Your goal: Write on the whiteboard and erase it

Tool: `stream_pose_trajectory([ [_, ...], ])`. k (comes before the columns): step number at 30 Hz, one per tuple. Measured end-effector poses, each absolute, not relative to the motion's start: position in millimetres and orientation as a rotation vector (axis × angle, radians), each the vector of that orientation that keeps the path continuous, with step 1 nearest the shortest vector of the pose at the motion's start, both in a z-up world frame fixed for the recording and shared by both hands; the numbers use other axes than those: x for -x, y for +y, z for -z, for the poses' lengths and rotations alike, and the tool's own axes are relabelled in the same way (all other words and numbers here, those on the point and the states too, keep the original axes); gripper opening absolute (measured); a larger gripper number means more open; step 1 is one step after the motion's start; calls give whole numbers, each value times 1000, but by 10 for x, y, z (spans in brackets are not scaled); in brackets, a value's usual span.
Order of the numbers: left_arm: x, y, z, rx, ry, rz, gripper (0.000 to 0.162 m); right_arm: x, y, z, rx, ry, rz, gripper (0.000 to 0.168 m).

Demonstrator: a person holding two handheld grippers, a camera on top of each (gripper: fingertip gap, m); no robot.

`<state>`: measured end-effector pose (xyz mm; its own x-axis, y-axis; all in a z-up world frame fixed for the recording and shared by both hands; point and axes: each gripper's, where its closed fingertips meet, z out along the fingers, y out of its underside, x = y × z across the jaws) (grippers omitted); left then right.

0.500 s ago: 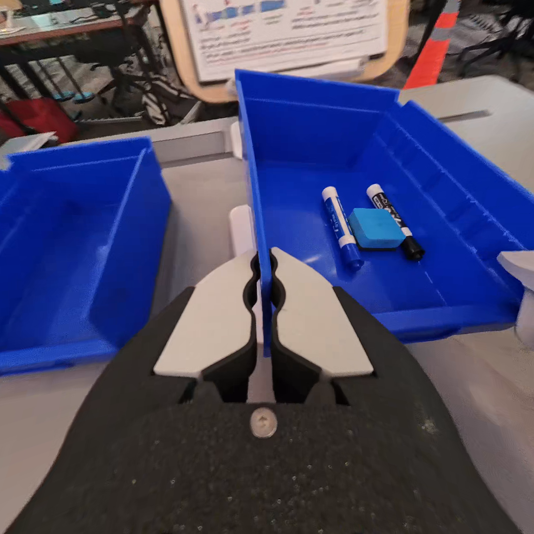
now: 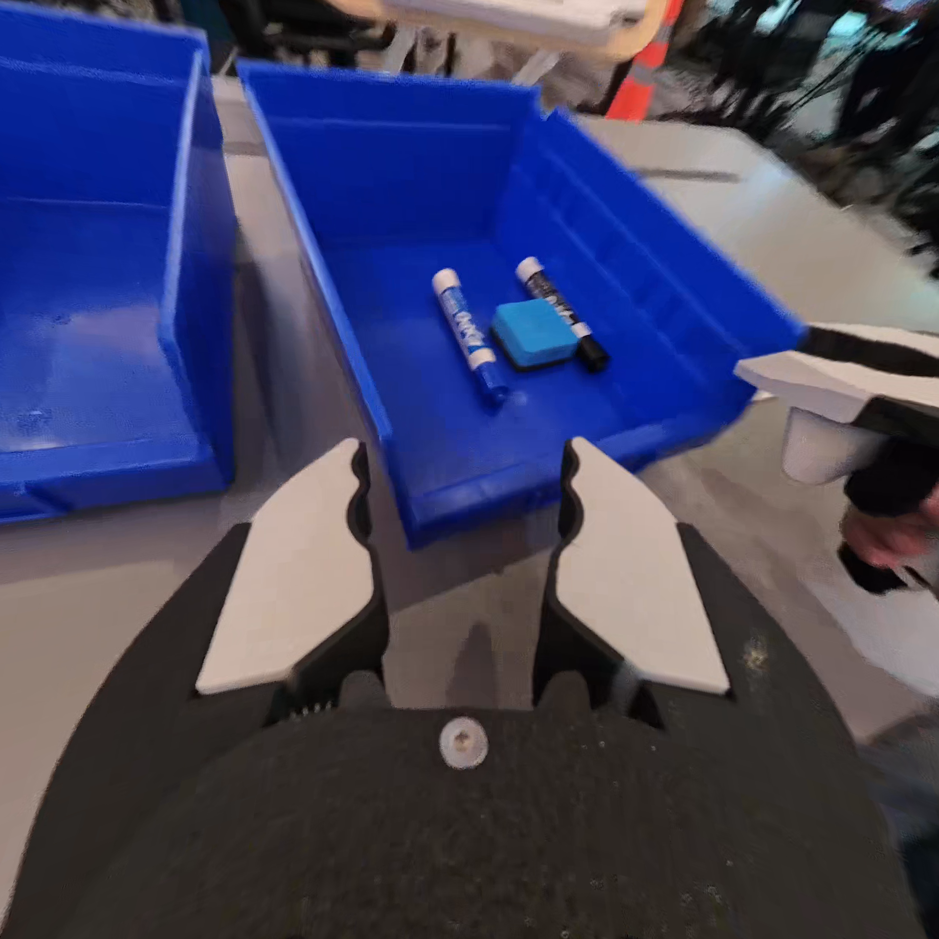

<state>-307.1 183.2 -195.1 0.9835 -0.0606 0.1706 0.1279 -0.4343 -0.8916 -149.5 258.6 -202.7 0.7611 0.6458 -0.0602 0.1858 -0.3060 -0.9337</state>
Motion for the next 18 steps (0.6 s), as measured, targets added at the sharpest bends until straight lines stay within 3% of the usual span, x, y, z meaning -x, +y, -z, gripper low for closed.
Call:
stream_pose_trajectory([
  [5,3755,1448,1583,1916,-69,113,58,1298,2041,1717,1667,-799,-803,48],
  [9,5288,1510,1715,2014,-260,-310,57,1348,1660,1747,1585,-900,-914,54],
  [13,6111,1750,1910,2068,-435,-304,61,1591,1413,1742,1574,-962,-999,56],
  [16,6302,1899,2105,2121,-446,-257,39,1813,1274,1812,1601,-1016,-978,59],
  [17,6219,1948,2116,2113,-416,-178,13,1899,1229,1835,1610,-1035,-965,58],
  [18,6212,1928,2115,2103,-452,-179,13,1991,1183,1854,1614,-1059,-948,58],
])
